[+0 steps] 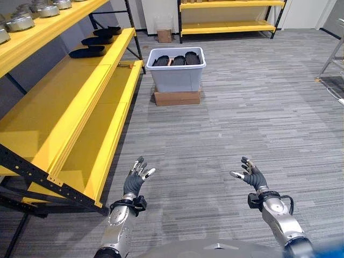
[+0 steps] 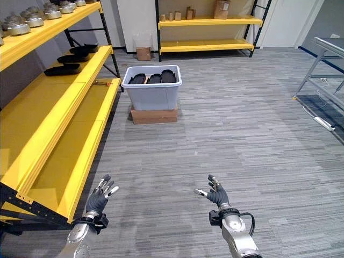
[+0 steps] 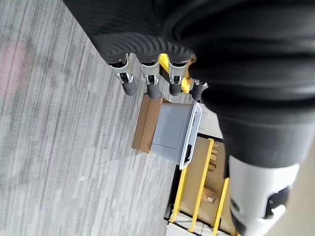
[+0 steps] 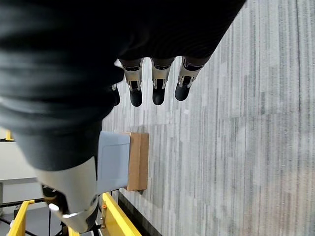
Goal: Move parts from the plastic box to the shelf.
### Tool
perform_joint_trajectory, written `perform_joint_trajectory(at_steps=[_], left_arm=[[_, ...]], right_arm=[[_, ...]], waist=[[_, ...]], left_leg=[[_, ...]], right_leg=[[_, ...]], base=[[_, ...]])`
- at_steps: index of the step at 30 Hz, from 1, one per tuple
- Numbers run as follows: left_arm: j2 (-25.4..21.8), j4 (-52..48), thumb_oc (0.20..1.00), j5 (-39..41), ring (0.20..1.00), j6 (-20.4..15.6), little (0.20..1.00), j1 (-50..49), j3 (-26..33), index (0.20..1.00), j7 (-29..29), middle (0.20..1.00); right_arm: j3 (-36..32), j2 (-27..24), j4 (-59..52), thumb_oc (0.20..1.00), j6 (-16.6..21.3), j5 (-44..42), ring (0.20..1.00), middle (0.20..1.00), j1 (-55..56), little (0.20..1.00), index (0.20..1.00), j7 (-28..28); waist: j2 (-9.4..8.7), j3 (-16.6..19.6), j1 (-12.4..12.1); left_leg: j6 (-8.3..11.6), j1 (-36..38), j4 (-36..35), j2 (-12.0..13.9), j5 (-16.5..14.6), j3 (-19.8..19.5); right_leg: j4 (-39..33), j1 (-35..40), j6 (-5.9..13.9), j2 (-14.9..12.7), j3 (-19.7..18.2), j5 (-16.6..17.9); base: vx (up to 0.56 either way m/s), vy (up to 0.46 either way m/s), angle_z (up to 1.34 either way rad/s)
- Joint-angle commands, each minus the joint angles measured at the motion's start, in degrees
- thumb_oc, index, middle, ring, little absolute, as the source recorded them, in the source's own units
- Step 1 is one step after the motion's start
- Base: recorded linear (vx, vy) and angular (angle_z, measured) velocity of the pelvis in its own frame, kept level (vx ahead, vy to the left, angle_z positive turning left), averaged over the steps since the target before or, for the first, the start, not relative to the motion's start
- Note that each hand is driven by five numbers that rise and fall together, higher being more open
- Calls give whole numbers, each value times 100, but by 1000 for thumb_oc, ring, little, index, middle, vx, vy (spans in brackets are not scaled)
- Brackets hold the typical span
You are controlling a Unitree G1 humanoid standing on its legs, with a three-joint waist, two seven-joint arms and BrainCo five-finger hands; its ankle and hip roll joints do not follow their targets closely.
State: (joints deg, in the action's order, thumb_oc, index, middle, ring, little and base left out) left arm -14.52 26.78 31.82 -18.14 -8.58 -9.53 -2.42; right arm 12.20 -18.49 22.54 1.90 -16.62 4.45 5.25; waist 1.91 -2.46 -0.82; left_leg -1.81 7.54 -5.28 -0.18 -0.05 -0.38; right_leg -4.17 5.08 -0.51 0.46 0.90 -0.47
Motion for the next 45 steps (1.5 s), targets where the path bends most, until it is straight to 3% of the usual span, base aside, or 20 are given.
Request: perform_joint_trajectory(at_steps=[1,3,10,11,14,25,27,29,32,37,41,43,45], left_arm=[[-265,-318,1000,-529,1000,-243,1000,151,79,1000,84,1000],[-296,-184,1000,-465,1000,-230,1000,181,69,1000,527,1000],[-159,-127,1000,-230,1000,-107,1000,145,126,1000,426,1000],[-159,-110,1000,-96,1000,10,1000,193,138,1000,355,1000],[-128,-91,1000,130,1000,-187,1000,224,140,1000,10,1000],[14,-229,1000,698,1000,-248,1000,191,215,1000,-272,1000],[25,-363,1000,821,1000,-293,1000,163,227,1000,-473,1000],[103,-371,1000,1477,1000,-200,1000,179,279,1000,-878,1000],[142,-253,1000,1512,1000,-219,1000,295,356,1000,-990,1000],[76,-239,1000,1324,1000,-53,1000,447,358,1000,-783,1000],[82,-141,1000,1358,1000,94,1000,515,408,1000,-563,1000],[119,-93,1000,1297,1000,174,1000,494,360,1000,-525,1000],[93,20,1000,1092,1000,94,1000,425,291,1000,-618,1000]], right_arm=[[8,42,-119,1000,129,49,1000,1000,-207,1000,1000,79],[43,16,-65,1000,126,89,1000,1000,-237,1000,1000,94],[32,120,-163,1000,143,-167,1000,1000,-211,1000,1000,25],[22,117,-140,1000,173,-140,1000,1000,-217,1000,1000,9],[16,117,-93,1000,218,-191,1000,1000,-222,1000,1000,36],[-76,148,-107,1000,276,-226,1000,1000,-217,1000,1000,115],[-107,175,-170,1000,302,-183,1000,1000,-163,1000,1000,111],[-134,180,-132,1000,327,-271,1000,1000,-167,1000,1000,70],[-167,186,-122,1000,385,-340,1000,1000,-216,1000,1000,125],[-222,217,-348,1000,387,-263,1000,1000,-325,1000,1000,256],[-205,225,-459,1000,400,-125,1000,1000,-384,1000,1000,100],[-203,212,-450,1000,431,-116,1000,1000,-445,1000,1000,156],[-217,164,-473,1000,462,-120,1000,1000,-554,1000,1000,170]], waist=[[-316,110,5],[-300,94,10],[-306,77,0],[-306,66,5],[-311,67,6],[-340,53,2],[-351,40,1],[-364,46,9],[-383,88,44],[-339,-18,99],[-374,-171,111],[-371,-254,75],[-356,-416,-39]], left_leg=[[-162,-187,28,-433,94,-121],[-155,-176,28,-434,100,-126],[-158,-180,28,-439,111,-136],[-160,-173,28,-436,116,-140],[-164,-163,28,-440,110,-129],[-202,-116,28,-479,87,-142],[-215,-95,28,-485,75,-140],[-235,-63,28,-503,54,-142],[-274,-40,28,-538,16,-97],[-421,-17,45,-608,22,-14],[-509,-51,142,-692,24,25],[-525,-76,182,-698,15,75],[-497,-78,212,-645,23,244]], right_leg=[[-83,117,154,-3,158,348],[-83,130,157,-10,161,350],[-83,133,160,-20,179,356],[-83,137,155,-28,186,359],[-83,149,159,-34,183,356],[-83,201,166,-55,163,357],[-72,218,172,-63,172,359],[-44,242,172,-74,166,343],[41,233,183,-88,130,311],[771,-15,168,-74,156,79],[1442,-316,261,-121,272,236],[1988,-546,372,-205,452,367],[2706,-909,549,-367,878,556]], base=[[0,0,0],[0,0,0],[0,0,0],[0,0,0],[0,0,0],[-1,11,0],[-13,67,-1],[-9,98,0],[-14,164,-1],[-54,214,-10],[-59,131,-8],[-77,125,-15],[-95,132,-32]])
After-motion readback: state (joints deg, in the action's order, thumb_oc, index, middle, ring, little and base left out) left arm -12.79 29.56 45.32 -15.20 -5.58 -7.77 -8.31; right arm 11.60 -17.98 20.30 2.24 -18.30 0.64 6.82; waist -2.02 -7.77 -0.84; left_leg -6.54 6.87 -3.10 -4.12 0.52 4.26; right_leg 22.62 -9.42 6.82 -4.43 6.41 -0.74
